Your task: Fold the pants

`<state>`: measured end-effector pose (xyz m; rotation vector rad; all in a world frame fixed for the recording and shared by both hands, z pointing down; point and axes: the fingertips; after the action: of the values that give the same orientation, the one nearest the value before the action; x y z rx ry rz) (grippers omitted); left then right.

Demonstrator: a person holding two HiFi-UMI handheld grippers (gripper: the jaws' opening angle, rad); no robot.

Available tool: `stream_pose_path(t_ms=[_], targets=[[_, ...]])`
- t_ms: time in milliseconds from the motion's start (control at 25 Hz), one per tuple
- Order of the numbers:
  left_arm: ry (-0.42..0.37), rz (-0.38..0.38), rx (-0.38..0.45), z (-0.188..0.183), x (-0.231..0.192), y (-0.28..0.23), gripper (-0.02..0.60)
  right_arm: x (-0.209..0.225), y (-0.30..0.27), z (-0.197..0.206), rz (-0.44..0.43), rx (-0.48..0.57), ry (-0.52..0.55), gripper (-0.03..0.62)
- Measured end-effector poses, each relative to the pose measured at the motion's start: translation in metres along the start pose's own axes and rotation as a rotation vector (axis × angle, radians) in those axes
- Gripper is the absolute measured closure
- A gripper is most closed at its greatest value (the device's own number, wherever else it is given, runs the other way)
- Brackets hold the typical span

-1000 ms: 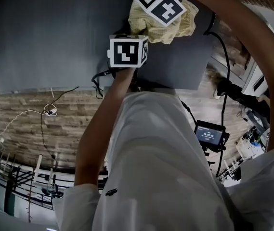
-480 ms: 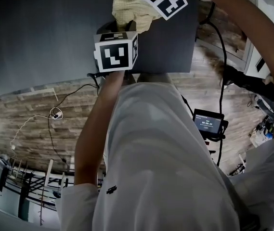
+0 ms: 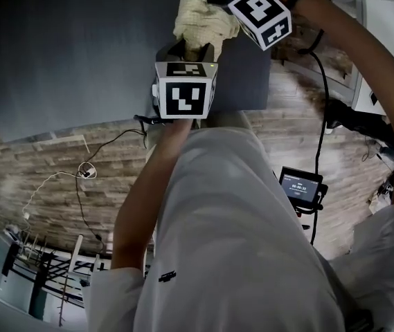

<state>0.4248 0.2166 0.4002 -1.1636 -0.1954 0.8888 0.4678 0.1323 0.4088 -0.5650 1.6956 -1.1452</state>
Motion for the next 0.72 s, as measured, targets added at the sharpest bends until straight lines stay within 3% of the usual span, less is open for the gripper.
stream_pose_path(t_ms=[160,320,520,600,720], targets=[[-0.014,0.132,-0.012,0.004,0.016,0.006,0.342,-0.017,0.002,0.004,-0.046,-0.032,0.028,0.433],[-0.058,0.202,-0.07,0.005,0.04,-0.021,0.327,-0.055,-0.01,0.022,-0.1,-0.063,0.09,0.422],[-0.137,0.193,-0.192,0.027,0.052,-0.056,0.318,-0.1,-0.023,0.022,-0.212,-0.075,0.124,0.363],[-0.164,0.178,-0.199,0.027,0.054,-0.061,0.31,-0.104,-0.027,0.016,-0.215,-0.061,0.061,0.319],[-0.147,0.177,-0.188,0.024,0.054,-0.051,0.304,-0.097,-0.022,0.013,-0.181,-0.042,-0.051,0.308]])
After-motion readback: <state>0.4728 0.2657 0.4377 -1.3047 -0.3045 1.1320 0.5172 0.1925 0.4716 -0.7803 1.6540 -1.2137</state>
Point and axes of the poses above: the fingertips, and each gripper's own axes: y backward along the fingers, x to its right, z out of its underside, and after that the axes turned 8 degrees about -x, right-handed
